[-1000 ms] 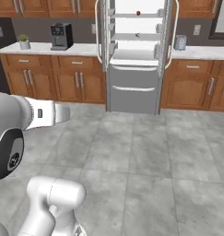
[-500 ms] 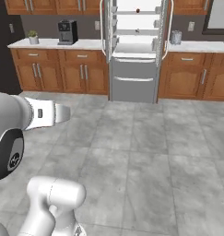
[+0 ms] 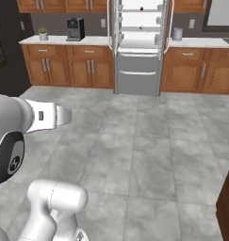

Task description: Transport the fish and onion to the fridge. Place the fish on the rack containing meat and place the onion on the rack containing the vegetable, ensuring meats and vegetables are on different racks.

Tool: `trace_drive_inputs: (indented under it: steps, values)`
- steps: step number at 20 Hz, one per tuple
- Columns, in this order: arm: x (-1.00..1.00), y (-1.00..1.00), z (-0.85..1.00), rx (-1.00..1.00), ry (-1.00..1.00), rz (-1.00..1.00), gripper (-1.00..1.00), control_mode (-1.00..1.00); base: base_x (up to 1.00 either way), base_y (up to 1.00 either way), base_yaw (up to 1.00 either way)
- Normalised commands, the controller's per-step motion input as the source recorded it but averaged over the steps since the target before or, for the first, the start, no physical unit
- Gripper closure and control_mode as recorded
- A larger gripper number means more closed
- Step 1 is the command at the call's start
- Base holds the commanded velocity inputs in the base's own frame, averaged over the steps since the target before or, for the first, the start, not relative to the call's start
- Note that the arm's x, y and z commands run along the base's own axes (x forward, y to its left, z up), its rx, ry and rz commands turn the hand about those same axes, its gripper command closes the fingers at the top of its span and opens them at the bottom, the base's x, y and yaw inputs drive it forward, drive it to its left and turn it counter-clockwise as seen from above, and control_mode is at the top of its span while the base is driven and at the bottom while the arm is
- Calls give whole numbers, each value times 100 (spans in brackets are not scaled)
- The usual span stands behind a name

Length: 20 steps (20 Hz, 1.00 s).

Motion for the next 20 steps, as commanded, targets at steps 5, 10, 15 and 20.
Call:
trace_drive_inputs:
  steps: [5,10,15,20]
  values:
    - [0,0,0,0,0,0,-100,100,-100,-27,0]
    - [0,0,0,0,0,0,-100,100,-100,-33,0]
    - [0,0,0,0,0,0,-100,100,-100,-85,-3]
    - [0,0,0,0,0,0,-100,100,-76,-100,-1]
